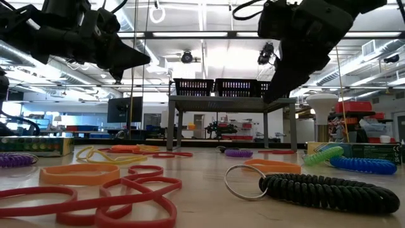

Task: Sort rubber bands into baskets
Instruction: Put the green spring rubberband into the right black black basket on the shelf

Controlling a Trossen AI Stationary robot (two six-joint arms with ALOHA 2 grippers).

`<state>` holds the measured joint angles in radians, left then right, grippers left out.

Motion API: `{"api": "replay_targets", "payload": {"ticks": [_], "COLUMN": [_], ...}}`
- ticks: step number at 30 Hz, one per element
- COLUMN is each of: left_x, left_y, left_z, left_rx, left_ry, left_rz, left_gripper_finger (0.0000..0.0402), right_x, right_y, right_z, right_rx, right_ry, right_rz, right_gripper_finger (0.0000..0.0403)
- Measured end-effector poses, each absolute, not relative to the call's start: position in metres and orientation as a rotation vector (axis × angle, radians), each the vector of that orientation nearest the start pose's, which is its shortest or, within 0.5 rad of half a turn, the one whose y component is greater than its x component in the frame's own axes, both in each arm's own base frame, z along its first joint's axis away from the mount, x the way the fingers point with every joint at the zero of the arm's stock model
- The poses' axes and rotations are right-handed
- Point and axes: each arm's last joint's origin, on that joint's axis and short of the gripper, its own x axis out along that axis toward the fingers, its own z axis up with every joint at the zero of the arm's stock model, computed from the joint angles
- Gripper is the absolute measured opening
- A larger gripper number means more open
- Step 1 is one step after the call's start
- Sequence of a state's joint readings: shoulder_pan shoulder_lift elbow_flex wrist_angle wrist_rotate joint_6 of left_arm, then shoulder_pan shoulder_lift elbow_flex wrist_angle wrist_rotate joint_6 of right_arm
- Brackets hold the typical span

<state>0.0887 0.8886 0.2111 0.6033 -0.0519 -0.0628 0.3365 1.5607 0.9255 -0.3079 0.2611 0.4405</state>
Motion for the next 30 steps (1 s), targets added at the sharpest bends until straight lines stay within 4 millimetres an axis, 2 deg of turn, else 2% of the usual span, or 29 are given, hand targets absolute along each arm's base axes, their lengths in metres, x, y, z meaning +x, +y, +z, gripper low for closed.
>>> {"api": "replay_targets", "payload": {"ticks": [6, 13, 17, 22, 30], "left_x": [0.178, 0.178, 0.178, 0.178, 0.178], "left_y": [0.017, 0.017, 0.017, 0.017, 0.017], "left_z": [0.194, 0.194, 0.194, 0.194, 0.194], "left_rx": [-0.064, -0.063, -0.062, -0.062, -0.062], "left_ry": [0.071, 0.071, 0.070, 0.070, 0.070], "left_rz": [0.143, 0.143, 0.143, 0.143, 0.143], "left_gripper_finger": [0.0012, 0.0012, 0.0012, 0.0012, 0.0012], "right_x": [0.304, 0.315, 0.313, 0.306, 0.306], "right_y": [0.111, 0.117, 0.122, 0.125, 0.126], "right_z": [0.194, 0.192, 0.188, 0.182, 0.173], "right_rx": [0.047, 0.034, -0.002, -0.040, -0.026], "right_ry": [1.014, 1.153, 1.252, 1.327, 1.366], "right_rz": [-0.097, -0.029, 0.012, 0.013, 0.056], "right_gripper_finger": [0.0129, 0.0169, 0.0192, 0.0184, 0.0152]}}
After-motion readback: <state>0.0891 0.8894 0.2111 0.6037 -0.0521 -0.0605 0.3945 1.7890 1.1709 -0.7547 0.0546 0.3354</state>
